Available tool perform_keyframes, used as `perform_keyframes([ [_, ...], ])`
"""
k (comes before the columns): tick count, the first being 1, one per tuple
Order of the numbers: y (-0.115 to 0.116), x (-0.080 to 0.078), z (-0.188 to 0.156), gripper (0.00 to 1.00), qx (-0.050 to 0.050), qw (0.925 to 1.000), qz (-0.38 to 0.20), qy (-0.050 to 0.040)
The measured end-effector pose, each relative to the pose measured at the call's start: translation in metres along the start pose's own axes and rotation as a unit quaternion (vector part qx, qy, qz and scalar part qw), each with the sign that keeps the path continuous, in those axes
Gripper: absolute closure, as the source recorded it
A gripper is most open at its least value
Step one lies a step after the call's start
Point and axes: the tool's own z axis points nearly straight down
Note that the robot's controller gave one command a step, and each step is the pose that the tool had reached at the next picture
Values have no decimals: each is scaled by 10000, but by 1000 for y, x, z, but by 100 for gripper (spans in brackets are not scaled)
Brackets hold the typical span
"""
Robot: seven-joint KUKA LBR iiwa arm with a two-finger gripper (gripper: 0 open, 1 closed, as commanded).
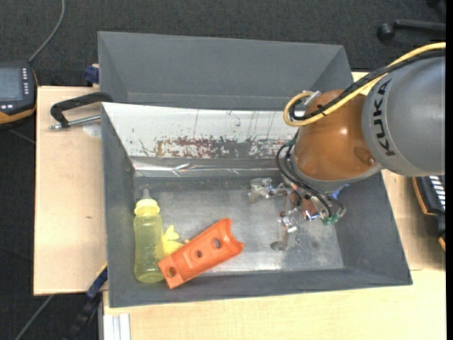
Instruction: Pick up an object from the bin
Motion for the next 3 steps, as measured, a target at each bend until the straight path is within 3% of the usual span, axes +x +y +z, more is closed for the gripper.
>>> perform_keyframes([
  [1,53,1,33,0,11,9997,237,-49],
  [2,56,-11,39,100,3,9963,-855,-50],
  [3,48,-13,35,100,6,9948,-1017,-42],
])
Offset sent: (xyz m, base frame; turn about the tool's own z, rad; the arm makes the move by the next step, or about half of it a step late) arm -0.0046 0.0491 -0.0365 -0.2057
